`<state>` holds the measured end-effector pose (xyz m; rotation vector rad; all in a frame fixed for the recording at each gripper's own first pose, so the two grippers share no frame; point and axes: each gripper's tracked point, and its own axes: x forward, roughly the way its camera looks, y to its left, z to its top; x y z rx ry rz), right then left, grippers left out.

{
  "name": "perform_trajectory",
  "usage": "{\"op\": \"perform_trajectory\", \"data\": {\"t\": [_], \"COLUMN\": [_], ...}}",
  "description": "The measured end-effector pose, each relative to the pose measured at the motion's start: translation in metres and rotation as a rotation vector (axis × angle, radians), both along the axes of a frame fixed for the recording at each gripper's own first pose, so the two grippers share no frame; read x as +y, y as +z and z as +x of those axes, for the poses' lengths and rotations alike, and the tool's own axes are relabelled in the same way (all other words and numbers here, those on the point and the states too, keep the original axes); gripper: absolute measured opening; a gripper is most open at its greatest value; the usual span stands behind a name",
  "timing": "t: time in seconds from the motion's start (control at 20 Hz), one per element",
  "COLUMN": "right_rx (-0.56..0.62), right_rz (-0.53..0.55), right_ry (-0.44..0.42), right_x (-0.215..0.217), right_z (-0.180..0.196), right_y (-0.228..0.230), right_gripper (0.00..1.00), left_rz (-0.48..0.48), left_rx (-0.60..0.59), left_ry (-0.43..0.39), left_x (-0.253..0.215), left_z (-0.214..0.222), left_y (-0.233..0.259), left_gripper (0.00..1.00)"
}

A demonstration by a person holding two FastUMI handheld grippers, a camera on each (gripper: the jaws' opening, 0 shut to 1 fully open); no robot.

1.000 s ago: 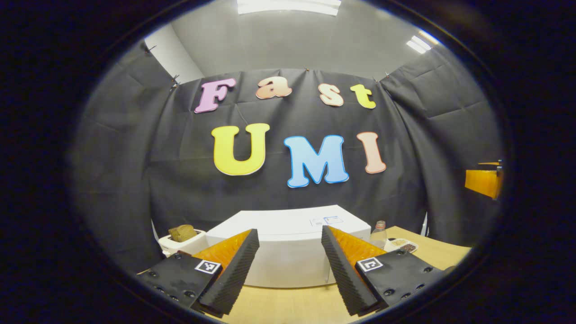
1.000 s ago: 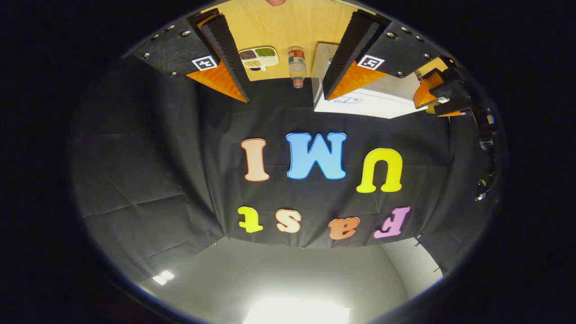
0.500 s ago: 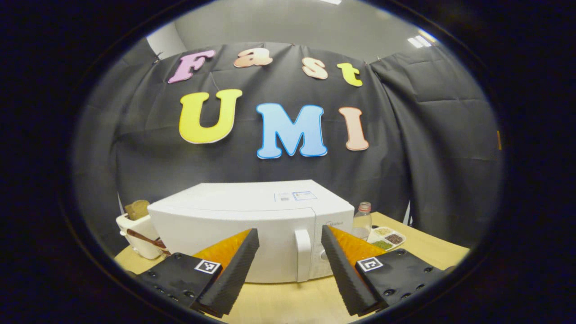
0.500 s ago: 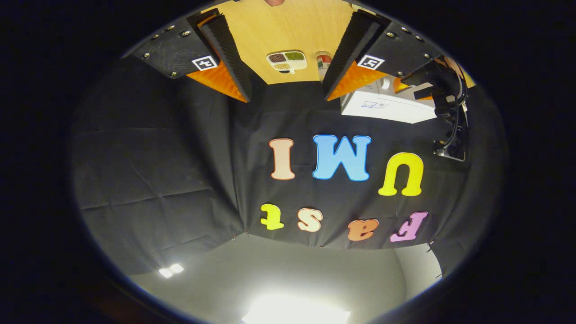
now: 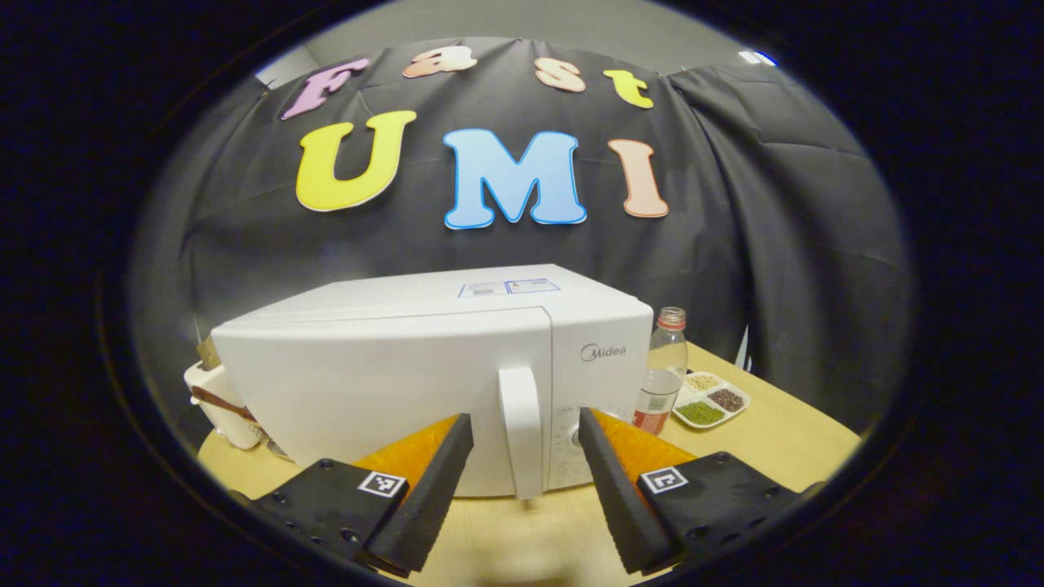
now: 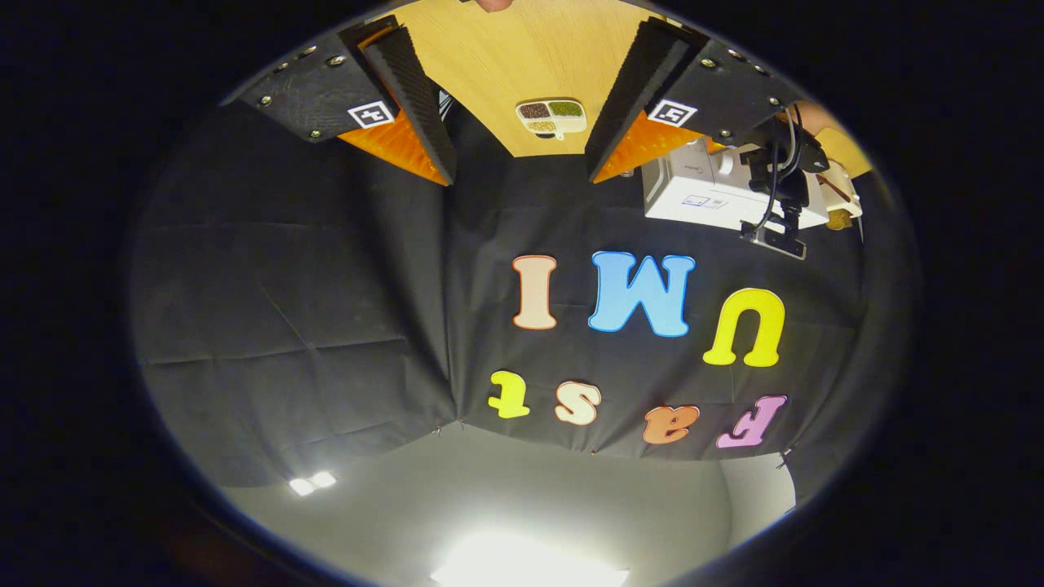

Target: Open the microwave oven with the left hand, put the food in, and close the microwave oven.

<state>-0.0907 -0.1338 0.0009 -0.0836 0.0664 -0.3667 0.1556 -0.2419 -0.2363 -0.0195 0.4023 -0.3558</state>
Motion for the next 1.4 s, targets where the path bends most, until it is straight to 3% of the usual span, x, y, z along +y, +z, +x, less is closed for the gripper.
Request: {"op": "perform_trajectory", "data": {"t": [0.15, 0.25, 0.35, 0.4, 0.5, 0.65, 0.8, 1.05, 1.4], "right_rx": [0.001, 0.005, 0.007, 0.007, 0.003, 0.002, -0.004, -0.009, -0.034], "right_rz": [0.001, -0.002, -0.002, 0.002, 0.007, 0.016, 0.029, 0.036, 0.049], "right_ry": [-0.004, -0.002, 0.003, 0.006, 0.017, 0.038, 0.075, 0.131, 0.153], "right_x": [-0.003, -0.005, -0.005, -0.005, -0.004, -0.001, 0.006, 0.015, 0.016], "right_z": [-0.005, -0.005, -0.006, -0.007, -0.006, -0.003, 0.003, 0.014, 0.027], "right_y": [0.0, -0.002, -0.002, -0.003, -0.003, -0.006, -0.007, -0.007, -0.004], "right_gripper": [0.97, 0.97, 0.97, 0.97, 0.97, 0.97, 0.97, 0.97, 0.97], "left_rz": [0.033, 0.062, 0.068, 0.076, 0.044, 0.038, 0.006, -0.016, -0.03], "left_rx": [-0.014, -0.007, -0.01, 0.006, 0.033, 0.059, 0.086, 0.096, 0.107], "left_ry": [0.0, 0.01, 0.035, 0.042, 0.052, 0.044, 0.047, 0.071, 0.099], "left_x": [-0.008, -0.009, -0.007, -0.003, -0.002, -0.002, -0.002, 0.001, 0.001], "left_z": [0.013, 0.018, 0.02, 0.02, 0.019, 0.019, 0.019, 0.017, 0.018], "left_y": [-0.003, -0.008, -0.008, -0.011, -0.012, -0.011, -0.011, -0.007, -0.009], "left_gripper": [0.77, 0.6, 0.57, 0.51, 0.37, 0.3, 0.16, 0.08, 0.05]}}
